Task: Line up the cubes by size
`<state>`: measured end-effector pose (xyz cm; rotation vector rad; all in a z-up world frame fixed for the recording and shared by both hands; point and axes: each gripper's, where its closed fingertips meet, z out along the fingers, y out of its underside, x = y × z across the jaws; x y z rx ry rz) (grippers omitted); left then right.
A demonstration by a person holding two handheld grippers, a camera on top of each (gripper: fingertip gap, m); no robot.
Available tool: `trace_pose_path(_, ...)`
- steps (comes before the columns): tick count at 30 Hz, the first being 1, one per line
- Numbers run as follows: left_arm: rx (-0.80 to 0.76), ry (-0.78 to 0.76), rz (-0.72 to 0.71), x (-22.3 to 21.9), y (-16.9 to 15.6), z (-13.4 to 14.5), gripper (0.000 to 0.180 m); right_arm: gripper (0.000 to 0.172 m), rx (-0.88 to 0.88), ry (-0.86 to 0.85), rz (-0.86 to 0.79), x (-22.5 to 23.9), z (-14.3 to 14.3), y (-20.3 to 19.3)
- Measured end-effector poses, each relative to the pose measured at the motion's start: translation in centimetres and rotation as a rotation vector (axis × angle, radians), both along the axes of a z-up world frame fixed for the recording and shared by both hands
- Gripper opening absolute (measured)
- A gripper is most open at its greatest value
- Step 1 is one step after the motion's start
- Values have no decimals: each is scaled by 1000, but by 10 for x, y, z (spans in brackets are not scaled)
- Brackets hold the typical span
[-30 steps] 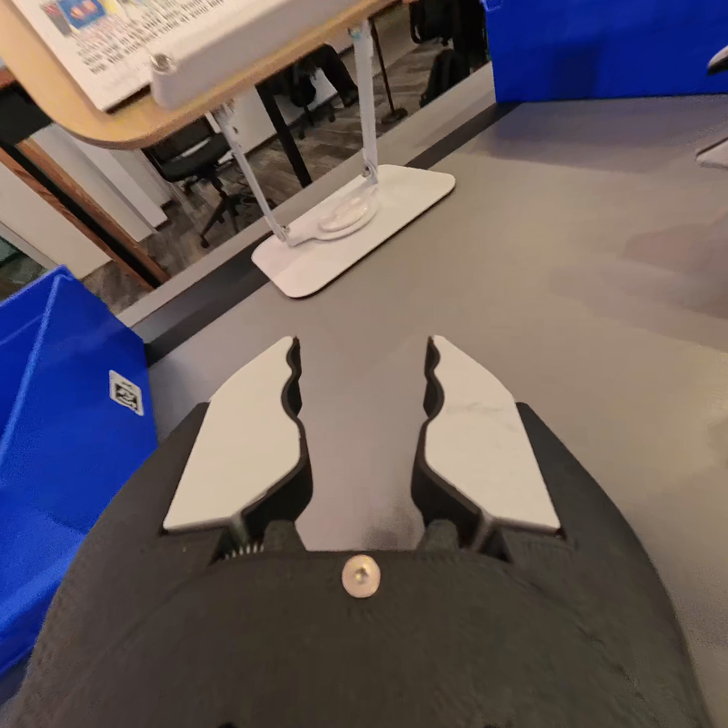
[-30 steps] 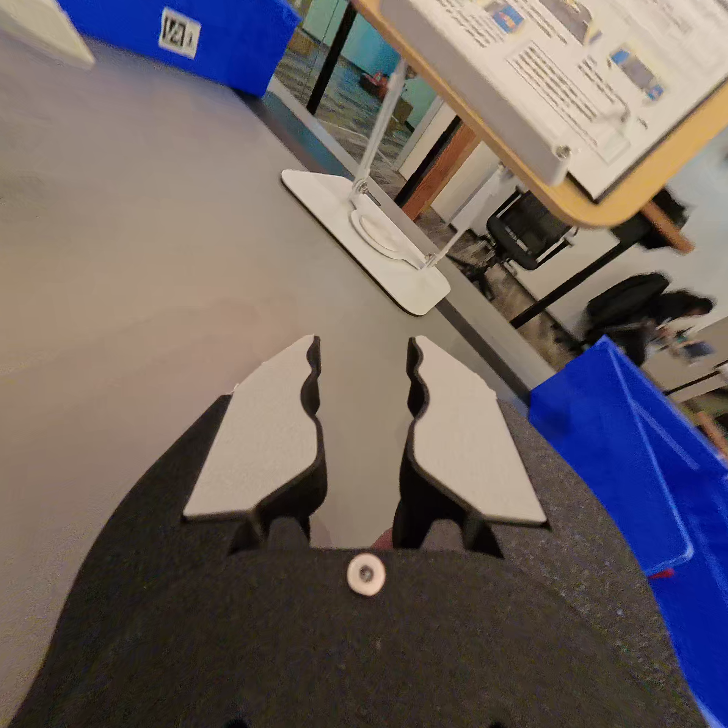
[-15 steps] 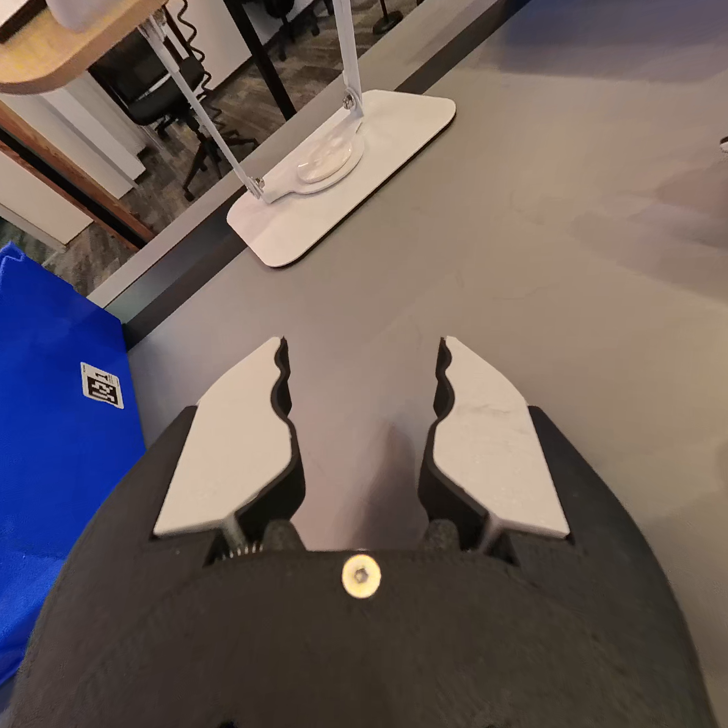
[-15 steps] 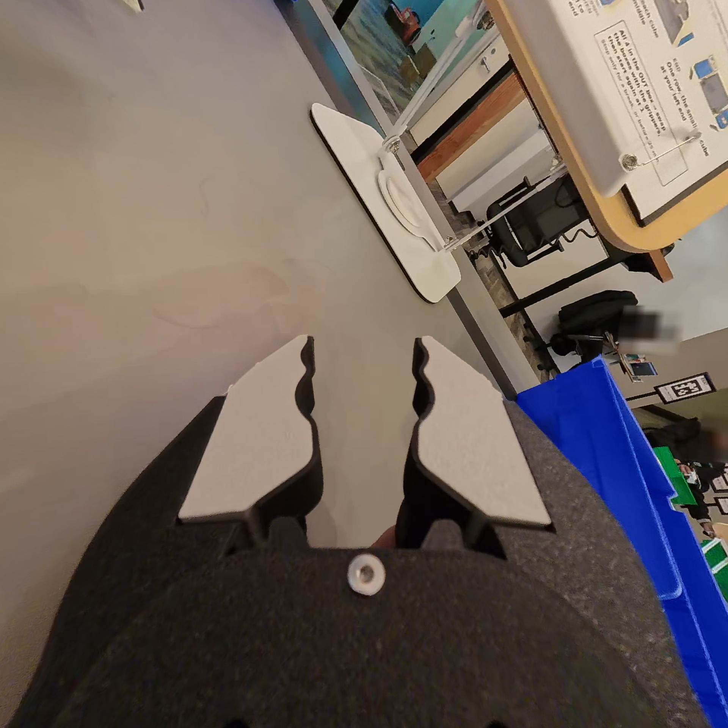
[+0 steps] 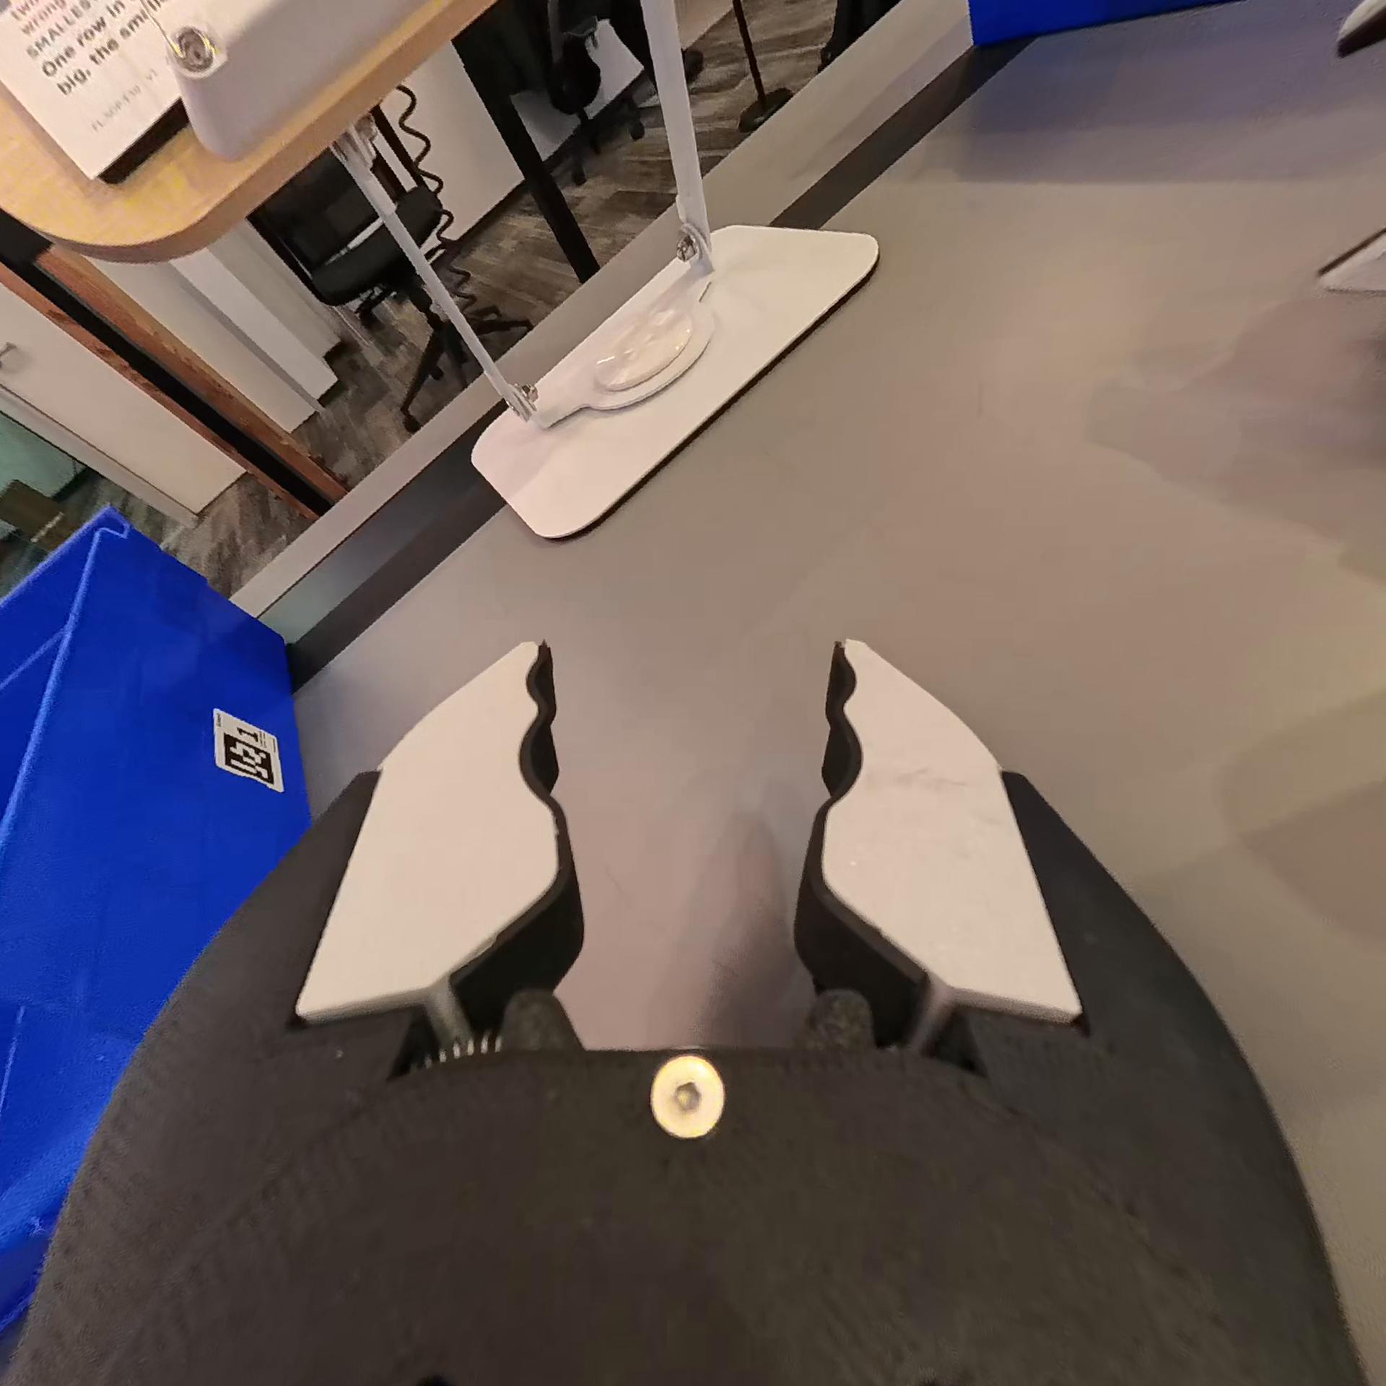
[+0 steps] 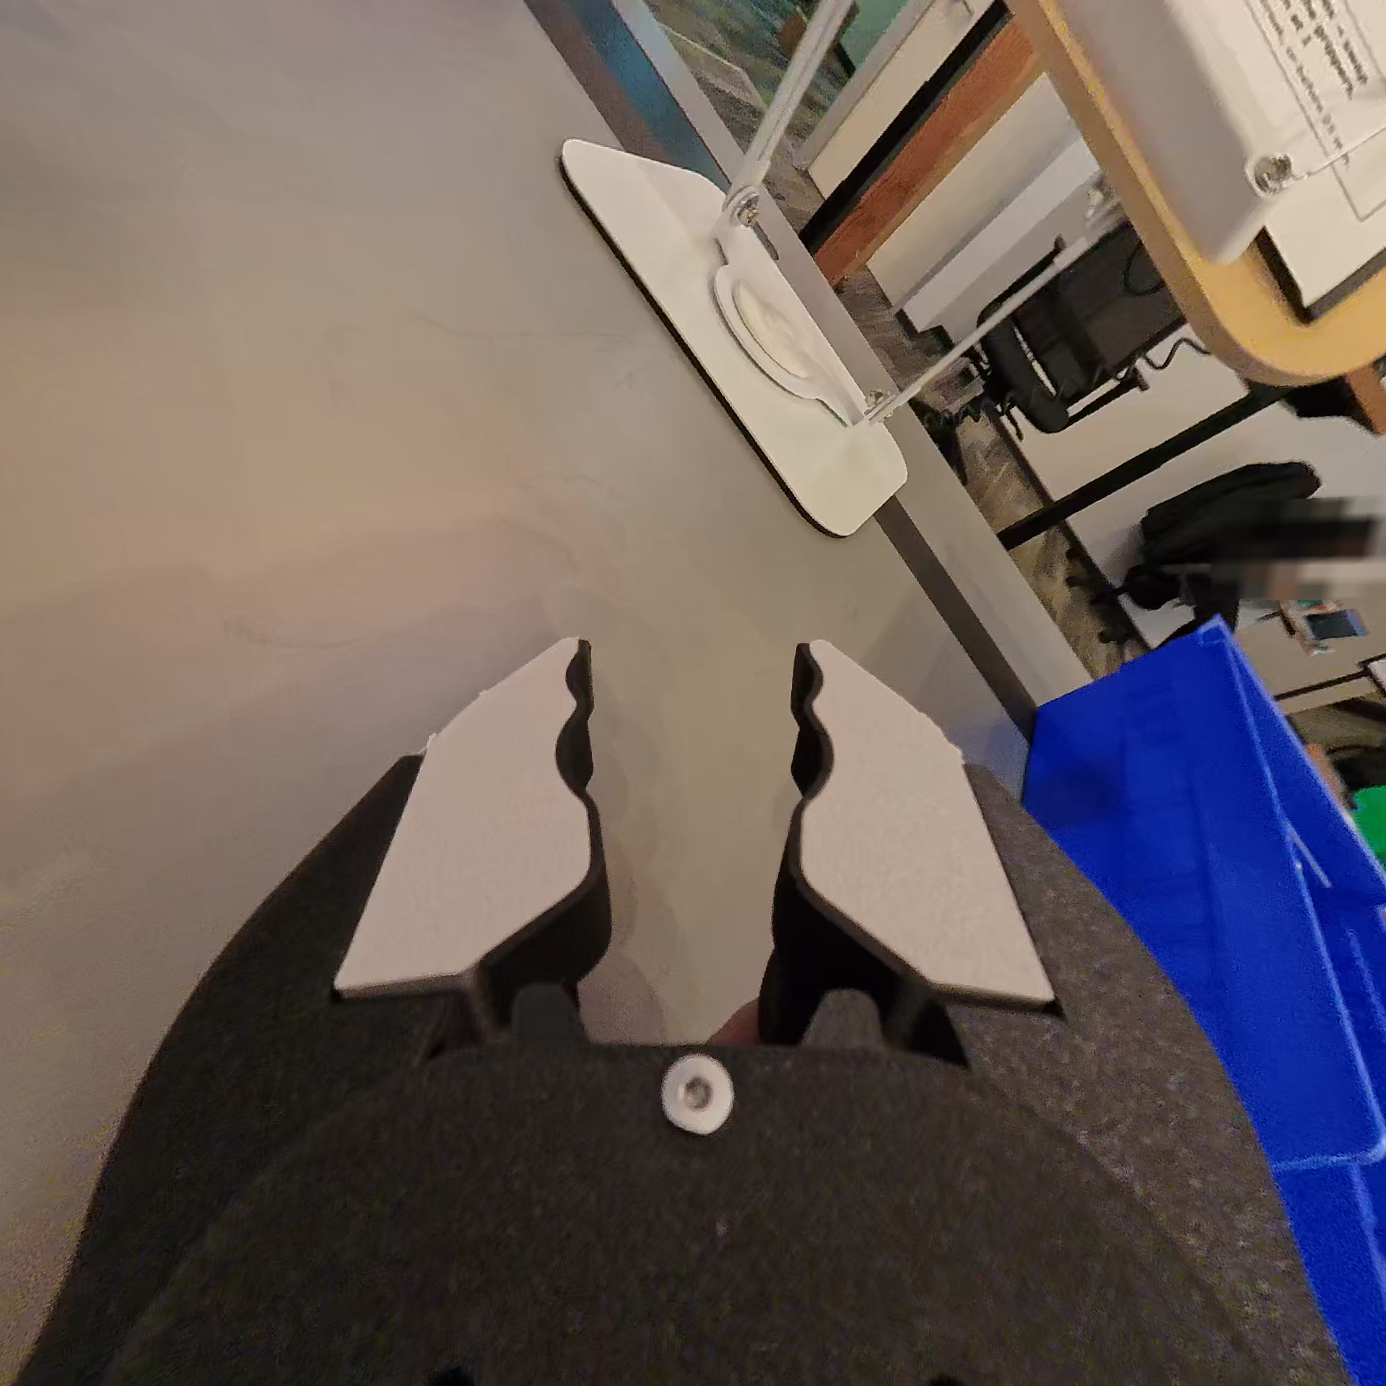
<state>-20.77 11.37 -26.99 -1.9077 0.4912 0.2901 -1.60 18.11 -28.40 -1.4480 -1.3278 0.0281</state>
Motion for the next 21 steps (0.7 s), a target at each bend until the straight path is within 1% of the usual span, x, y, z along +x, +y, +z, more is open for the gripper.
trace_pose_path(2, 17, 8, 9, -2, 0, 2, 69, 50, -34, 47, -26, 3, 4, 5)
trace_pose_path(4, 44, 14, 14, -3, -1, 6, 69, 53, -67, 125, -72, 7, 13, 8)
trace_pose_path(6, 83, 7, 22, -5, -4, 12, 69, 53, -90, 238, -48, 5, 27, -1)
trace_pose_path(7, 102, 8, 37, -7, -5, 16, 69, 51, -66, 281, -50, 7, 35, -3)
trace_pose_path(9, 170, 21, 85, -17, -11, 30, 70, 52, 5, 268, -59, 14, 46, -3)
trace_pose_path(11, 240, 25, 129, -27, -18, 46, 70, 52, 98, 284, -106, 29, 64, 5)
trace_pose_path(13, 313, 40, 192, -42, -28, 63, 70, 56, 141, 360, -179, 50, 83, 17)
trace_pose_path(16, 402, 38, 304, -74, -42, 81, 78, 62, 209, 455, -329, 92, 106, 36)
trace_pose_path(18, 431, 12, 377, -99, -48, 85, 85, 66, 202, 494, -408, 114, 109, 47)
trace_pose_path(21, 397, -52, 472, -133, -49, 72, 93, 65, 152, 486, -497, 134, 95, 64)
